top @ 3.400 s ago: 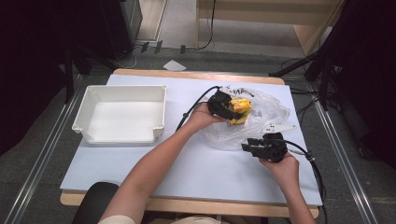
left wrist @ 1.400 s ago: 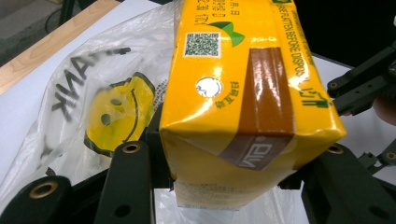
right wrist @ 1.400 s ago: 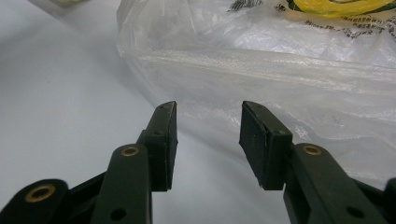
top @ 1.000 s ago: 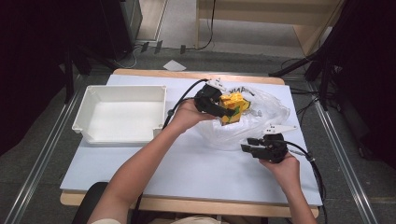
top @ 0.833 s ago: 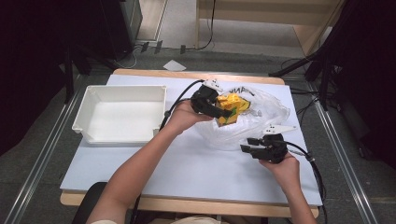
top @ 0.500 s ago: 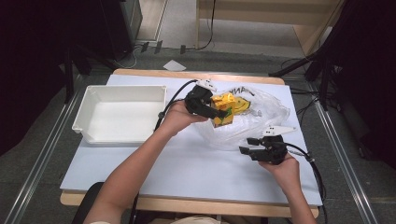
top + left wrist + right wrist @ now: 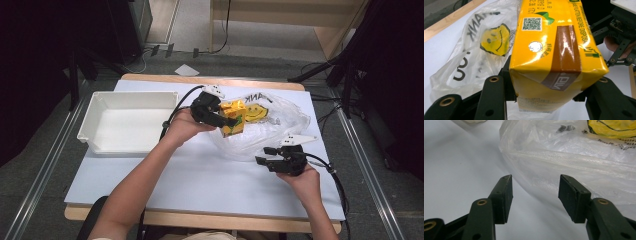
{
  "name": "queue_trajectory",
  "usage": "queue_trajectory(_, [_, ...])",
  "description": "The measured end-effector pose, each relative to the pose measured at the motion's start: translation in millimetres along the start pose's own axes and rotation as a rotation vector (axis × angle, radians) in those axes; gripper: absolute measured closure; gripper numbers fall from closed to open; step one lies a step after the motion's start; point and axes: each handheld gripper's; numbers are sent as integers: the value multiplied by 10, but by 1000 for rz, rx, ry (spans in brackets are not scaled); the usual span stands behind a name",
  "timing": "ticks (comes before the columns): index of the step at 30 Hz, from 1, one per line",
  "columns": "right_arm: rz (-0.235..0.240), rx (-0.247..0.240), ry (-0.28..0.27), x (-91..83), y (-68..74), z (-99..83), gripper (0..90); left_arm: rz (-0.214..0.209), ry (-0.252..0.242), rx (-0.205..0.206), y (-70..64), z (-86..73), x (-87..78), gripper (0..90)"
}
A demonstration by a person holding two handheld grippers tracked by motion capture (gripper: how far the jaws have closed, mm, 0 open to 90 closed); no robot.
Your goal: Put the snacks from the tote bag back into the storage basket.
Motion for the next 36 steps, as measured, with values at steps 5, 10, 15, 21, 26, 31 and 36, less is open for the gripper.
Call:
queue_trajectory(5, [6,18,-21,-23,-28,19,458,14,-5,-6,7,-30,-105,526])
queue_trajectory(10, [7,12,-16,-2,-34,21,459,26,-5,-3,17,-57,-148,526])
queue_trajectory(15, [12,13,-8,14,-33,27,458,41,-11,-2,51,-78,-200,526])
queue_trajectory(21, [18,4,-1,42,-26,35,457,57,-15,-7,65,-93,-234,526])
queue_trajectory(26, [18,3,0,51,-23,43,456,69,-14,-6,96,-101,-302,526])
queue_trajectory(31, [20,-4,1,62,-30,50,456,90,-16,-17,140,-117,-379,525])
queue_trajectory(36, [24,-1,-5,64,-38,62,455,107,-18,-29,183,-134,-471,525])
Point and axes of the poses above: each handheld gripper's, and its own axes: x roughly forward along the jaws, z roughly out of its top, y roughly to its left, and after that the axes turned 9 degrees about -x, right-handed
